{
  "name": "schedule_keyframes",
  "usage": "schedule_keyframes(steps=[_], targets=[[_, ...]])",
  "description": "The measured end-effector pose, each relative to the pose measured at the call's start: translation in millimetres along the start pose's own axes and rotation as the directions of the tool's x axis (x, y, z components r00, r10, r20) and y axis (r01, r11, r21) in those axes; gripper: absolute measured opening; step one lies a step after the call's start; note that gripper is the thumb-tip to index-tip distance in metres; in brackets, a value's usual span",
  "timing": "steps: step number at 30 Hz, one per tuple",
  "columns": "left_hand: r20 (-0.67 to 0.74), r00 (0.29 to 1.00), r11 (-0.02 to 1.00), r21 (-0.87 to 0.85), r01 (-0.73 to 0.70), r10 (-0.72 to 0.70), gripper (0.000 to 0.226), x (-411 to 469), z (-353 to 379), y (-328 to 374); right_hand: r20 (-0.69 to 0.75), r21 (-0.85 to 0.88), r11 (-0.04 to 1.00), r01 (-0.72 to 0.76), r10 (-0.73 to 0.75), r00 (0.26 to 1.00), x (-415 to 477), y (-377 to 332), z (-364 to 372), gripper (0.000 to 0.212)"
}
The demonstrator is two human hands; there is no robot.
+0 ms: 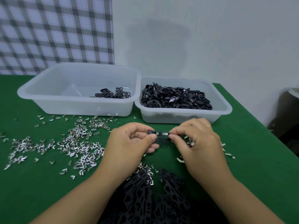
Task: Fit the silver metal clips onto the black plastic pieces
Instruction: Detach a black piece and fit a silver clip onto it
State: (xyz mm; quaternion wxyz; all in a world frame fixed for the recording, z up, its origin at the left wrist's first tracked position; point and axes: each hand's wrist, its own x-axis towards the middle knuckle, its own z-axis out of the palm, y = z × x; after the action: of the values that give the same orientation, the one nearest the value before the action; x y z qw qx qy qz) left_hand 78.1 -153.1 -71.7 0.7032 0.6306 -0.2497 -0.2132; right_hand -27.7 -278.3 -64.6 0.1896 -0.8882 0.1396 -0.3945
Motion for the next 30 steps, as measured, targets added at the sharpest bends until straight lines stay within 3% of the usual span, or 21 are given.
schedule_keyframes(steps=[30], targets=[[0.035,0.999,1.0,-0.012,-0.012,0.012,0.014,-0.8,-1.5,0.9,0.018,0.089,0.995,-0.049,0.048,0.999,0.8,1.0,1.1,0.011]])
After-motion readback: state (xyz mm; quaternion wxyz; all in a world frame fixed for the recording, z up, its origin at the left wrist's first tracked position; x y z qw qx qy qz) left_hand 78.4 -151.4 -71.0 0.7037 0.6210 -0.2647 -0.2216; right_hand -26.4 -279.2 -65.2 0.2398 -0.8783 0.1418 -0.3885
